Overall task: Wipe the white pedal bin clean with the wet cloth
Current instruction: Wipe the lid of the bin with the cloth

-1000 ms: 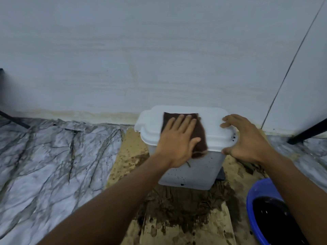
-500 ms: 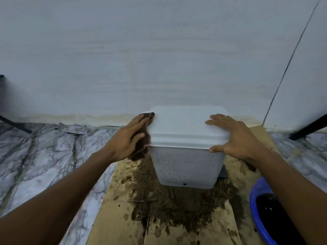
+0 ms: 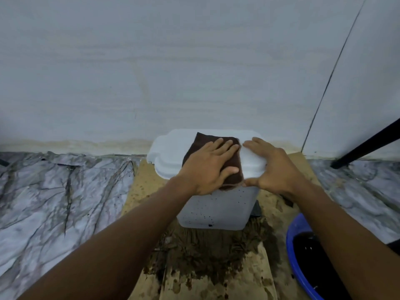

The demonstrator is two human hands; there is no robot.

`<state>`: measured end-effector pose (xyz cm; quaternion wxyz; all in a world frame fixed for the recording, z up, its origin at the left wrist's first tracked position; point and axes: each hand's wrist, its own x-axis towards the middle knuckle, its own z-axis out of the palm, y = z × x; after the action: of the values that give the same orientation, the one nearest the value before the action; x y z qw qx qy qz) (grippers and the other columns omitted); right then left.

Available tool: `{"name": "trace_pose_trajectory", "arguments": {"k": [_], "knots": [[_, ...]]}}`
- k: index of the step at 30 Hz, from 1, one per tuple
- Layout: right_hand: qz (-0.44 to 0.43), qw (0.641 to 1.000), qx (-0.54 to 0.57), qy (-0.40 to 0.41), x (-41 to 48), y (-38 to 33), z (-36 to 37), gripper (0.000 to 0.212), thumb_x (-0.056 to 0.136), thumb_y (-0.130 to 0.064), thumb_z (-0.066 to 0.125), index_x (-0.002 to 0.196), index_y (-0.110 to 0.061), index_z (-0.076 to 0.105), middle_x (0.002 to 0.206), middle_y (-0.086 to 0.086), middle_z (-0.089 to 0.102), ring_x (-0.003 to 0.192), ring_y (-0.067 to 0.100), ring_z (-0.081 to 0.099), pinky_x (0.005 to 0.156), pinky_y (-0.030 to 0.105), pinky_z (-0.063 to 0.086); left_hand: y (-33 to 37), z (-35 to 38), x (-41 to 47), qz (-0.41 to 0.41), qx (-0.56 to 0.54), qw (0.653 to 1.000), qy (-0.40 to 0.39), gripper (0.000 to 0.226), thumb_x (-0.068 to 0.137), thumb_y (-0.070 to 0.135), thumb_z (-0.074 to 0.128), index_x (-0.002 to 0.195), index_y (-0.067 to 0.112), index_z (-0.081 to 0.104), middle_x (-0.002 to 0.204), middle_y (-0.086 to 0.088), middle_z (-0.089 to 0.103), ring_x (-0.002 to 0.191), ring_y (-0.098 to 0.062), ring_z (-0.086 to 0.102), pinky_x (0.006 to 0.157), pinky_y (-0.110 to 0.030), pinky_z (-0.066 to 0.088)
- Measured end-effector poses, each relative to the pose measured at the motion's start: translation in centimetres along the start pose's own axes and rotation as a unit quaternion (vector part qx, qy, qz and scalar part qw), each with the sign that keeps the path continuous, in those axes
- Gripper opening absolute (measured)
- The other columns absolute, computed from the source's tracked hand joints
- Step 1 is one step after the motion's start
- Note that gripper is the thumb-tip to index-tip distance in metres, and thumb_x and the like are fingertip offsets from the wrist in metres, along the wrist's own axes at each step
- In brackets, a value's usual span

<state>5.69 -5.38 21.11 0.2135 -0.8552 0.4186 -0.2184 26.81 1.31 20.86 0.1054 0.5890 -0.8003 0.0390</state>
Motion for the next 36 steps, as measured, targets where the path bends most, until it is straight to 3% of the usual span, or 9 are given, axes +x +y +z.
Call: {"name": "trace_pose_trajectory", "arguments": {"k": [5,13,18,24,29,32,36], "knots": [[-0.006,1.000,-0.009,0.003,-0.5,0.8,-0.8,0.103,0.053,-0.050,0.093,0.144,-0.030,0.048,0.156,-0.019,0.031,0.149,0.000,0.009,0.113,0.025,0.019,-2.9,-0.8,-1.3,-0.050,0.010,0.998,-0.024,0.075,0.096,0.072,0.029,0.159,0.033,0.016,0.167,0.006,0.014,0.154,-0.013,0.006,0.124,-0.033,0.001],[-0.012,0.999,-0.029,-0.027,-0.3,1.4,-0.8,0.103,0.066,-0.051,0.087,0.151,-0.022,0.037,0.161,-0.010,0.027,0.151,0.012,0.009,0.122,0.039,0.023,2.9,0.7,2.6,-0.056,0.036,0.998,-0.007,0.078,0.094,0.066,0.031,0.157,0.021,0.027,0.164,-0.004,0.027,0.153,-0.026,0.018,0.124,-0.046,0.014],[-0.011,1.000,-0.012,-0.023,-0.4,1.5,-0.8,0.102,0.060,-0.054,0.088,0.148,-0.032,0.042,0.158,-0.019,0.029,0.150,0.007,0.008,0.120,0.038,0.021,0.9,0.5,0.8,-0.057,0.035,0.998,0.012,0.076,0.096,0.072,0.026,0.158,0.029,0.023,0.165,0.003,0.021,0.153,-0.017,0.014,0.125,-0.035,0.006],[-0.003,1.000,-0.002,-0.022,-0.6,1.2,-0.8,0.100,0.059,-0.051,0.090,0.146,-0.038,0.042,0.156,-0.025,0.028,0.149,0.001,0.009,0.120,0.037,0.023,-5.4,-0.9,-4.0,-0.146,0.006,0.989,0.013,0.083,0.091,0.081,0.010,0.157,0.033,0.023,0.165,0.007,0.018,0.154,-0.012,0.011,0.126,-0.036,0.006],[0.001,0.999,-0.018,-0.027,-0.7,0.7,-1.0,0.100,0.063,-0.048,0.089,0.149,-0.032,0.040,0.158,-0.021,0.026,0.149,0.001,0.006,0.120,0.035,0.021,-5.1,-0.8,0.5,-0.216,-0.003,0.976,-0.035,0.077,0.096,0.069,0.011,0.160,0.026,0.015,0.168,0.000,0.011,0.155,-0.019,0.005,0.125,-0.043,0.006],[0.003,0.999,-0.025,-0.030,-0.8,0.6,-1.2,0.102,0.063,-0.047,0.089,0.150,-0.032,0.039,0.159,-0.022,0.025,0.149,0.000,0.005,0.120,0.033,0.018,-3.0,-0.7,3.8,-0.204,-0.025,0.975,-0.078,0.073,0.100,0.064,0.016,0.160,0.024,0.008,0.168,-0.001,0.003,0.155,-0.021,-0.001,0.125,-0.046,0.001],[-0.002,1.000,-0.014,-0.026,-0.8,1.1,-1.2,0.103,0.058,-0.053,0.089,0.148,-0.033,0.042,0.158,-0.021,0.028,0.149,0.001,0.007,0.119,0.037,0.022,0.5,-0.5,4.5,-0.129,-0.038,0.986,-0.093,0.068,0.102,0.060,0.016,0.160,0.028,0.001,0.167,0.005,-0.004,0.154,-0.015,-0.009,0.125,-0.039,-0.005]]}}
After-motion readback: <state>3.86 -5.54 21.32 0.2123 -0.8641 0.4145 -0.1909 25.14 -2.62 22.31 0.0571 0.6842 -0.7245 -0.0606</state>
